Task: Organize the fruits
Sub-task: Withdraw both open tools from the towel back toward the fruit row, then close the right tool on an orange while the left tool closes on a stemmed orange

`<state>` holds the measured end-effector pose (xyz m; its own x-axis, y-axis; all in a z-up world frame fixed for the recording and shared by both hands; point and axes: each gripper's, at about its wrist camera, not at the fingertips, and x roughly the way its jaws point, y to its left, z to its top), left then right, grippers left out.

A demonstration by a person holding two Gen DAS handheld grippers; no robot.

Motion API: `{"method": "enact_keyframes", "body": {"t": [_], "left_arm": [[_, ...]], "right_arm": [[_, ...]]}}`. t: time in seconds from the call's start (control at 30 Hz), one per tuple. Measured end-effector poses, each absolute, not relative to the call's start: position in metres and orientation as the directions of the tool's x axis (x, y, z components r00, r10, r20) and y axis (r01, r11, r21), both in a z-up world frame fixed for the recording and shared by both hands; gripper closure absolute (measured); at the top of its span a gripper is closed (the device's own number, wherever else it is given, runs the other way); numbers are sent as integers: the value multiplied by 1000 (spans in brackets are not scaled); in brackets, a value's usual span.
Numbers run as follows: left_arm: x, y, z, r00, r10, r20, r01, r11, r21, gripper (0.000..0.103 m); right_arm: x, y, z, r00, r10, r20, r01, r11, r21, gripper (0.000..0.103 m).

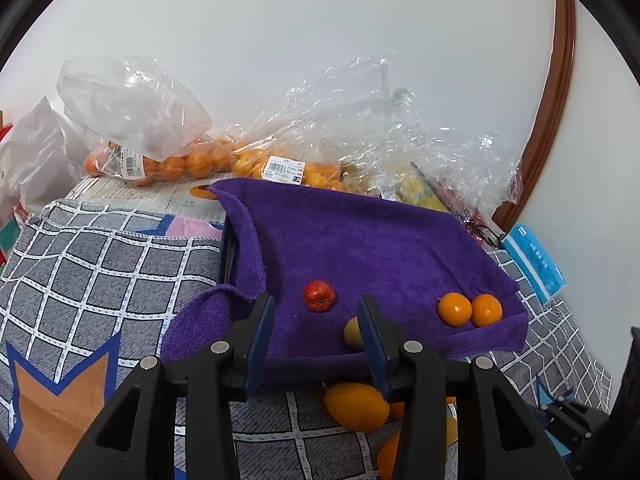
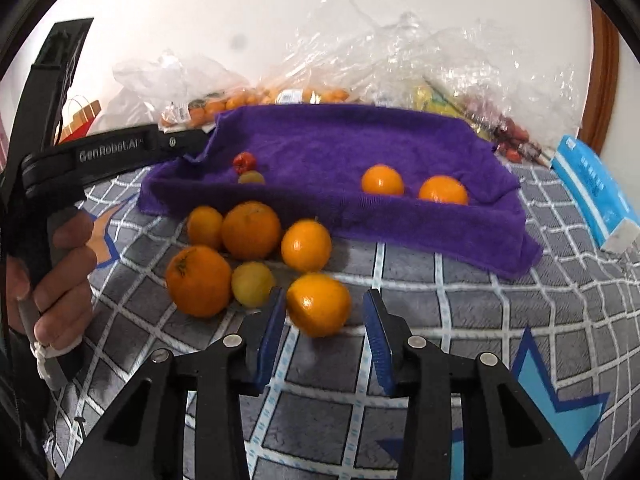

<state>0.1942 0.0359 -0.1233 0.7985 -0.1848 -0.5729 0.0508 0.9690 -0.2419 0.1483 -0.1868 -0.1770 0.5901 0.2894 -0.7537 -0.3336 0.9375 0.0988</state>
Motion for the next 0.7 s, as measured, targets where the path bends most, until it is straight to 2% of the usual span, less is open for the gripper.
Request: {"method": "enact_keyframes", "body": {"t": [0.07, 0.47, 0.6, 0.7], "left_arm": [[194, 35, -124, 799, -183, -573, 52, 970, -238, 62], [194, 34, -128, 793, -175, -584, 51, 974, -222, 62], [190, 35, -126, 799, -179, -574, 58, 973, -222, 62], [189, 33, -125, 766, -229, -600, 92, 964, -250, 62]], "right_arm": [[152, -187, -180, 581, 269, -768, -314, 945, 93, 70], [170, -199, -178, 597, 309, -741, -258, 948, 188, 68], [159, -205, -168, 644, 335, -688, -275, 940, 200, 68], [152, -215, -161, 694, 298, -655, -257, 953, 161, 68]]}}
